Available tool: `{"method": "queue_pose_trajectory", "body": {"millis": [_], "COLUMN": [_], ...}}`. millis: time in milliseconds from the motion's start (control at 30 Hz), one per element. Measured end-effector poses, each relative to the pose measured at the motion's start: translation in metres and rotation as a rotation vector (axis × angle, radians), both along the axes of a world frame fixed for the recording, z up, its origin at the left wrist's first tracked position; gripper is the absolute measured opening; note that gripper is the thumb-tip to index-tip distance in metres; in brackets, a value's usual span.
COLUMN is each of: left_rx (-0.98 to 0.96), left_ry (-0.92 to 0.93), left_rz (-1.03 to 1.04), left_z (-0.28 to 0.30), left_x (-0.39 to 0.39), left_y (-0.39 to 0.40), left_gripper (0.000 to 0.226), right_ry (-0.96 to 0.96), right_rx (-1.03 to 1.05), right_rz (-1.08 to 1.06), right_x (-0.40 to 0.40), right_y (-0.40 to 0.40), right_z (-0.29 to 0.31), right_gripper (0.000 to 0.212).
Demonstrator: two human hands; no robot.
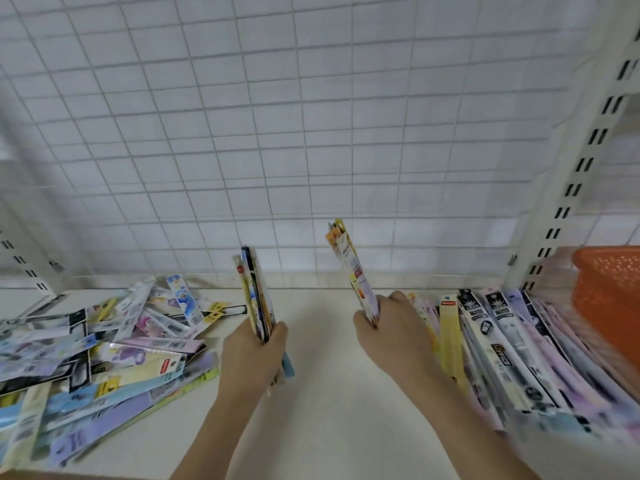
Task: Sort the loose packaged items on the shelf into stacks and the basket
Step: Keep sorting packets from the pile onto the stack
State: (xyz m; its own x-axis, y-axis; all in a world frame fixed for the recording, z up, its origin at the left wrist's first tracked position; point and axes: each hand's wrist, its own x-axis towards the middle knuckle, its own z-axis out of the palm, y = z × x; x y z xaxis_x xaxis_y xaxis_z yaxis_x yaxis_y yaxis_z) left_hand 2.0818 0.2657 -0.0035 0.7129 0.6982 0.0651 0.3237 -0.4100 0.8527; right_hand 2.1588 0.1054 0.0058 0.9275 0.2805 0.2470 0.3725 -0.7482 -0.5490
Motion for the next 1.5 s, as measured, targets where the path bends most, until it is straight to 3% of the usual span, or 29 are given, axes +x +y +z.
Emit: {"method": "queue_pose_trajectory", "body": {"millis": [167, 300, 467, 700, 1067, 1267, 1500], "left_rx": [0.015, 0.013, 0.036, 0.049, 0.184, 0.317, 0.479], "left_ry": [0.026, 0.063, 0.23, 0.368, 0.505, 0.513, 0.542], "left_rz": [-0.119, -0.234, -0.377, -0.419, -0.381, -0.355, -0.306], "left_z": [0.009, 0.01, 0.009, 0.004, 0.007, -0.001, -0.006], "left_x": [0.009, 0.024, 0.043, 0.054, 0.068, 0.077, 0.064], "left_y": [-0.051, -0.096, -0.144, -0.166, -0.159, -0.169, -0.153], "left_gripper": [0.012, 0.02, 0.015, 0.016, 0.027, 0.072, 0.058], "right_ry": [0.128, 0.233, 0.43, 0.315, -0.018, -0.13, -0.188], "right_rx": [-0.013, -0.059, -0.084, -0.129, -0.266, -0.182, -0.109], "right_rz": [-0.051, -0.083, -0.127, -0.101, -0.104, -0.03, 0.004], "right_x": [0.015, 0.022, 0.032, 0.024, 0.03, 0.022, 0.021], "right_y": [-0.06, -0.119, -0.17, -0.181, -0.177, -0.172, -0.15], "right_z": [0.017, 0.034, 0.028, 0.021, 0.01, 0.013, 0.014], "right_gripper": [0.035, 0.021, 0.055, 0.092, 0.037, 0.029, 0.022]}}
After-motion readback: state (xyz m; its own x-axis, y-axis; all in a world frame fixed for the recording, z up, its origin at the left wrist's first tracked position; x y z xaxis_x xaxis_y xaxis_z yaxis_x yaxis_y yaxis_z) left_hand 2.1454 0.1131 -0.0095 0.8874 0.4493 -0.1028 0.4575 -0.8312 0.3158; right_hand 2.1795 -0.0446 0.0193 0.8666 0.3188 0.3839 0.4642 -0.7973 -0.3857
